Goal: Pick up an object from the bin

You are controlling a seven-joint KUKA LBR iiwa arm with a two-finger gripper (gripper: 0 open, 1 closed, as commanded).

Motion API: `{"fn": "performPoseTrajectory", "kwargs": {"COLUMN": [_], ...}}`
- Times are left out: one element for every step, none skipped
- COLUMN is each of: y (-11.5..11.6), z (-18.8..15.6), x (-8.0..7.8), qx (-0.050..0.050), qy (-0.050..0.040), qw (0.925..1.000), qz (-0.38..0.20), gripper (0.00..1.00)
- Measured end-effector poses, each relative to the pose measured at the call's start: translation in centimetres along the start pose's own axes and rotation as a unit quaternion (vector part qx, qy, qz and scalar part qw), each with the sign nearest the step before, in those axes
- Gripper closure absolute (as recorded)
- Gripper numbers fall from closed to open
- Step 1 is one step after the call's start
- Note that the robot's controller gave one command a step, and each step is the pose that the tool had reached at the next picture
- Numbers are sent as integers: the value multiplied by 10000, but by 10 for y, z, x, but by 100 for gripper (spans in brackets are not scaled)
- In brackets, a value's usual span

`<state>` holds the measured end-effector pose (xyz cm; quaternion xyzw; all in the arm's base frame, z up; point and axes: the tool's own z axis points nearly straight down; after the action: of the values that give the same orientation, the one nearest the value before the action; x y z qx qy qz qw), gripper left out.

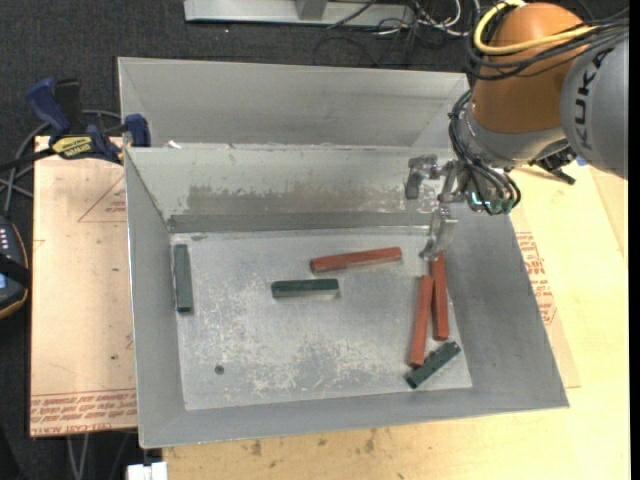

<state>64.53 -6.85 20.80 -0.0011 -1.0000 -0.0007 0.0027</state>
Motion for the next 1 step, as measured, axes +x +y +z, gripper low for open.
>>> {"fn": "performPoseTrajectory", "kwargs": {"y": [13], "z": [139], "x": [5], "qx": [-3], "qy": [2], "qw": [9978], "qz": [-662], "gripper": [0]}}
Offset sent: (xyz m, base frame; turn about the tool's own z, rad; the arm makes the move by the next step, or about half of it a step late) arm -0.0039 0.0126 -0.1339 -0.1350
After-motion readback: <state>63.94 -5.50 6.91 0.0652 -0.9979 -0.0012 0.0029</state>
